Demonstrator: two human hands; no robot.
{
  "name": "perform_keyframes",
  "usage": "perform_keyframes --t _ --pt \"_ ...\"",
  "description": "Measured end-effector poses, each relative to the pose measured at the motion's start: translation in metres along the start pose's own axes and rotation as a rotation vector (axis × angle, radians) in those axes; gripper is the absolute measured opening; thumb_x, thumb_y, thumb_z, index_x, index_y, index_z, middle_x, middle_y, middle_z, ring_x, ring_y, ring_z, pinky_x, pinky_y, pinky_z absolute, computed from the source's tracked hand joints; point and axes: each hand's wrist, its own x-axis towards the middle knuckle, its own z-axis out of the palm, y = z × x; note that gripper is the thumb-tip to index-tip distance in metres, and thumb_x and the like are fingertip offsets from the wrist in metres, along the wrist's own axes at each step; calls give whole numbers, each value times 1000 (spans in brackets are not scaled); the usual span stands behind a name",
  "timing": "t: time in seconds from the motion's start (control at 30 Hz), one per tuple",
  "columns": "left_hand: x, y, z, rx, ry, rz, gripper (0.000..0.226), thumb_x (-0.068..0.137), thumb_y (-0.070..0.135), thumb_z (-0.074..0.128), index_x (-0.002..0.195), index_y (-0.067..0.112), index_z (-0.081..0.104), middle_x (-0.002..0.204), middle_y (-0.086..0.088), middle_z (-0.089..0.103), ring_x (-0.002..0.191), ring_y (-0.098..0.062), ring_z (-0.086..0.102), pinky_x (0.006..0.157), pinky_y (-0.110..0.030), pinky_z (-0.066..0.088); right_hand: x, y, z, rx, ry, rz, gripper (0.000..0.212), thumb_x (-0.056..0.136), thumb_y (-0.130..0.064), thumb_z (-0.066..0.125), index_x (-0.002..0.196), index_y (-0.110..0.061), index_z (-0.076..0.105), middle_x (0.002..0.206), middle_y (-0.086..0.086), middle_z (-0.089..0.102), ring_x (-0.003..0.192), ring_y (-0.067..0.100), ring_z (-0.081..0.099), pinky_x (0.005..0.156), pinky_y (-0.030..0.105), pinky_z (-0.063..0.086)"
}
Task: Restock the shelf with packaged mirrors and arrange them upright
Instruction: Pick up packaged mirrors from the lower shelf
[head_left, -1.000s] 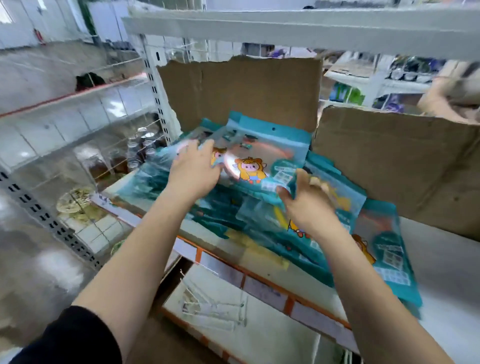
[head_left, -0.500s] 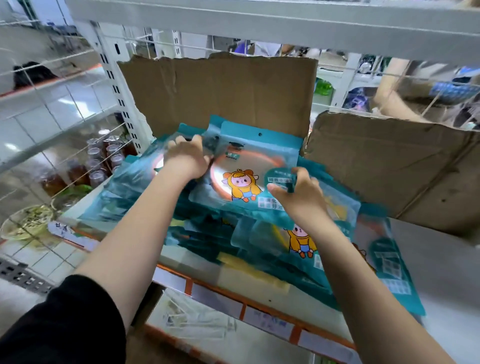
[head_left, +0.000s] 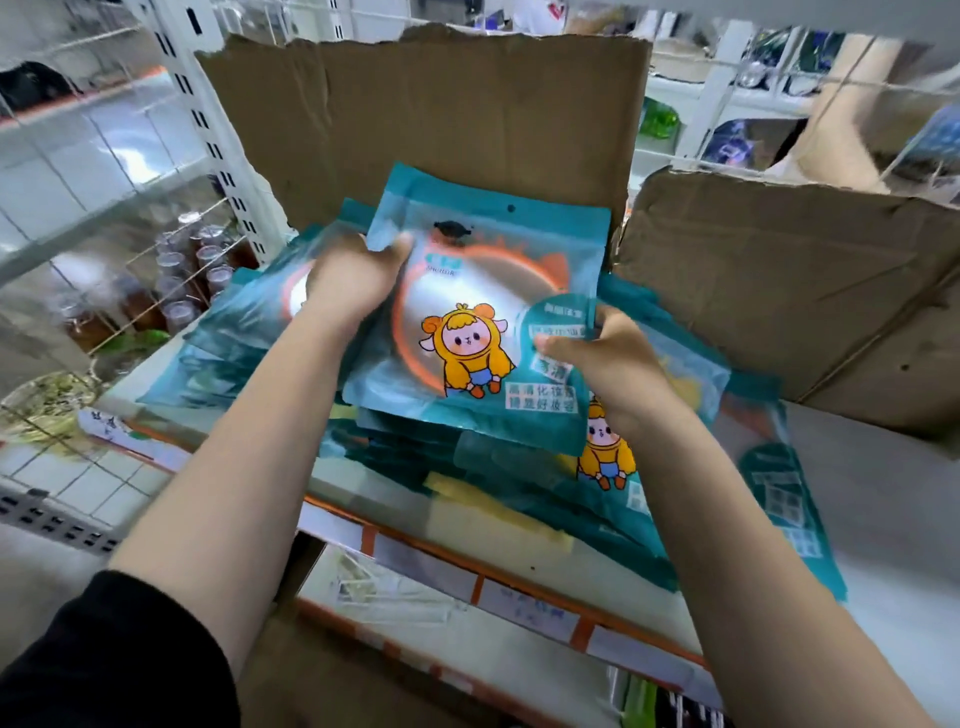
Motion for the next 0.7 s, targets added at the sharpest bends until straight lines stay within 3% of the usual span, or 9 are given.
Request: perform_keyframes --t 0.1,0.2,0.27,0.4,0.5,0.57,0.63,0.7 --pt "-8 -5 -1 -144 1 5 38 94 43 46 66 18 42 62 -2 46 48 -12 51 49 -26 33 -2 9 5 30 58 10 20 87 -22 64 105 -17 59 99 2 68 87 18 67 74 34 55" --pt "-17 -6 -6 -184 18 58 39 95 45 44 67 18 45 69 -7 53 67 -22 53 63 -29 37 -7 14 7 88 119 18 26 85 -31 60 106 -16 58 99 8 69 93 29 67 88 48 53" --pt "-23 -5 -9 -159 50 90 39 97 42 42 71 14 47 77 -12 53 75 -26 49 67 -31 34 -11 16 8 140 128 4 31 76 -36 60 100 -17 60 99 13 69 94 35 66 86 57 52" --pt "-42 -18 -18 -136 113 127 36 99 37 40 76 10 46 75 -8 47 75 -24 43 62 -31 27 -24 23 11 235 117 -58 3 86 -20 60 88 -18 61 90 12 66 84 30 63 77 42 50" --pt "-58 -39 -26 -241 157 91 39 96 42 43 69 13 44 65 -3 43 64 -19 39 55 -34 29 -36 30 11 286 101 -98 5 90 -14 58 90 -18 59 88 10 61 81 24 56 75 39 46" --pt "-70 -54 -33 -342 168 81 45 86 56 45 80 12 55 79 -13 58 73 -22 50 66 -43 44 -47 35 11 306 108 -116 6 90 -13 59 94 -18 58 92 8 62 83 24 58 78 41 48" --pt "-86 -68 -37 -402 165 85 60 77 66 42 91 10 60 91 -15 62 81 -23 57 79 -51 47 -59 43 10 294 106 -129 8 90 -13 60 93 -20 57 94 6 64 86 25 60 82 43 50" --pt "-105 -77 -36 -401 174 87 73 75 68 42 96 0 58 86 -13 58 76 -19 51 74 -50 45 -74 53 9 287 100 -123 8 90 -13 60 95 -19 58 95 4 67 88 25 64 84 43 52"
